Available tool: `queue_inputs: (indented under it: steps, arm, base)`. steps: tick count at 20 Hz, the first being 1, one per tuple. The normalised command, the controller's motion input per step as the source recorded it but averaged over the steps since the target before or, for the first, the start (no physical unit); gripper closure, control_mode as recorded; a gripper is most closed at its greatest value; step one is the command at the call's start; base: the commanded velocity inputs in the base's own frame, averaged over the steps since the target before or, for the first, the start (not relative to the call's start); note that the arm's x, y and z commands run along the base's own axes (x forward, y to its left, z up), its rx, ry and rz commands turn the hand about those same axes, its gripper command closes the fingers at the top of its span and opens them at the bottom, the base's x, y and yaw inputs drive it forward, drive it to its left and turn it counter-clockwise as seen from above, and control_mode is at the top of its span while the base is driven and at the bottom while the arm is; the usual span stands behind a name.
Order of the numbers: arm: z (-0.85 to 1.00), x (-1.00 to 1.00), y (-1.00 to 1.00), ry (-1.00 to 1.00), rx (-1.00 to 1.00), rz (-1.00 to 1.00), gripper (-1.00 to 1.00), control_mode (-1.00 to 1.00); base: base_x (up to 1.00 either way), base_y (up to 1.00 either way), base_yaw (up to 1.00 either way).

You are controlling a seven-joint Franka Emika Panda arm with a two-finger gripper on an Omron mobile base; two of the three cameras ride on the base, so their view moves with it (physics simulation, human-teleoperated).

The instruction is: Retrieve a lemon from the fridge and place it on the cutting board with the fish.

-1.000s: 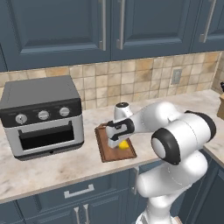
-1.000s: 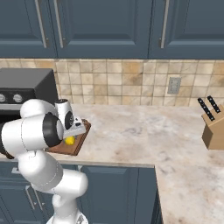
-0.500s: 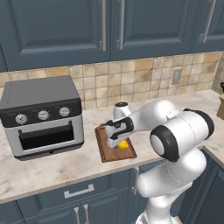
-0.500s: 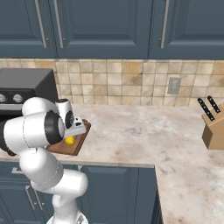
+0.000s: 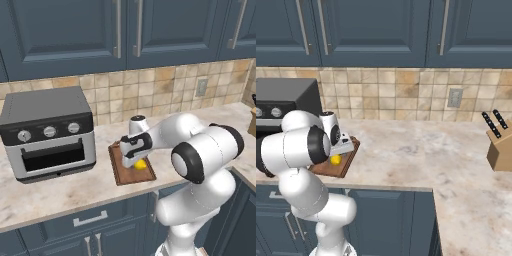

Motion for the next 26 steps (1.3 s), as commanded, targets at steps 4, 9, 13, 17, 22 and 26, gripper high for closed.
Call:
queue_inputs:
  steps: [4, 9, 13, 17, 22, 26]
  arm:
    - [0.00, -0.02, 0.00, 0.00, 0.00, 0.00, -1.00, -1.00]
    - [0.17, -0.12, 0.00, 0.00, 0.00, 0.00, -1.00, -1.00]
    - [0.38, -0.04, 0.04, 0.01, 0.00, 0.00, -1.00, -1.00]
    - [0.52, -0.10, 0.09, 0.00, 0.00, 0.00, -1.00, -1.00]
    - [0.24, -0.37, -0.02, 0.00, 0.01, -0.04, -1.00, -1.00]
    - [0.01, -0.52, -0.20, 0.00, 0.05, -0.08, -1.00, -1.00]
  base:
    - [0.00, 0.00, 0.00]
    - [0.00, 0.00, 0.00]
    - [0.00, 0.00, 0.00]
    - [0.00, 0.00, 0.00]
    - [0.00, 0.00, 0.00]
    - [0.00, 0.00, 0.00]
